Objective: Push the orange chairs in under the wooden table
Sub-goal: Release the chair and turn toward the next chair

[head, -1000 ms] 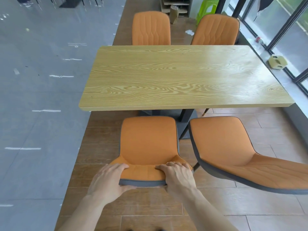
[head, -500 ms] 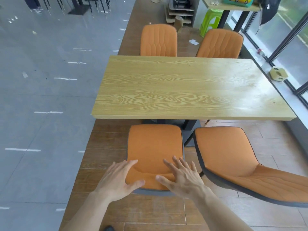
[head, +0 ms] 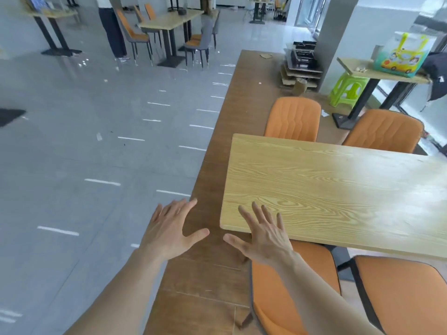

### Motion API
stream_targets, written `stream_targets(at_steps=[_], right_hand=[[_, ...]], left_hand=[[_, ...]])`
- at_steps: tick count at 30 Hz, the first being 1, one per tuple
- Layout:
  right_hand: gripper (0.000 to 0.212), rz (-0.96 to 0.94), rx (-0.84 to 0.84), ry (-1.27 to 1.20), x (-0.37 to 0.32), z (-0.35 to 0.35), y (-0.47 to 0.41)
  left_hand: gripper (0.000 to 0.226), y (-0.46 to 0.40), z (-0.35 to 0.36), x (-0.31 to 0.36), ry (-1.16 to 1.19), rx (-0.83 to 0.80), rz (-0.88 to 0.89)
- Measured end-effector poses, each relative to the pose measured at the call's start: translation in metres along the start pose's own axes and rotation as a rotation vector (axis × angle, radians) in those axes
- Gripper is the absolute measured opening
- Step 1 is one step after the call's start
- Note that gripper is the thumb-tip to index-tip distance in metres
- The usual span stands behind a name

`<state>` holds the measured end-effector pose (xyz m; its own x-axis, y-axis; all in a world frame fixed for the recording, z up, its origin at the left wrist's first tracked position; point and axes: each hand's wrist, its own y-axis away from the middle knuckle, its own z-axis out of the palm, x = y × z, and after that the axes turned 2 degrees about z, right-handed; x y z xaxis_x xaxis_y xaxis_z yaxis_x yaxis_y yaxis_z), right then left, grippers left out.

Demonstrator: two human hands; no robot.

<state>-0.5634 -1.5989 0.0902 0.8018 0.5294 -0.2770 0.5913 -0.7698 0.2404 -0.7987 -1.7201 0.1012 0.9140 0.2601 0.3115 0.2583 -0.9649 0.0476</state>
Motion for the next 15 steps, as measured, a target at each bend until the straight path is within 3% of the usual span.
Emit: stream_targets(at_steps=[7, 15], right_hand=[[0.109, -0.090, 0.087, 0.034, -0.098, -0.029, -0.134], [0.109, -0.096, 0.126, 0.006, -0.141, -0.069, -0.334]], left_hand=[[0.094, -0.083, -0.062, -0.109, -0.028, 0.121, -0.040], [0.095, -0.256, -0.105, -0.209, -0.120, 0.154, -0.044]])
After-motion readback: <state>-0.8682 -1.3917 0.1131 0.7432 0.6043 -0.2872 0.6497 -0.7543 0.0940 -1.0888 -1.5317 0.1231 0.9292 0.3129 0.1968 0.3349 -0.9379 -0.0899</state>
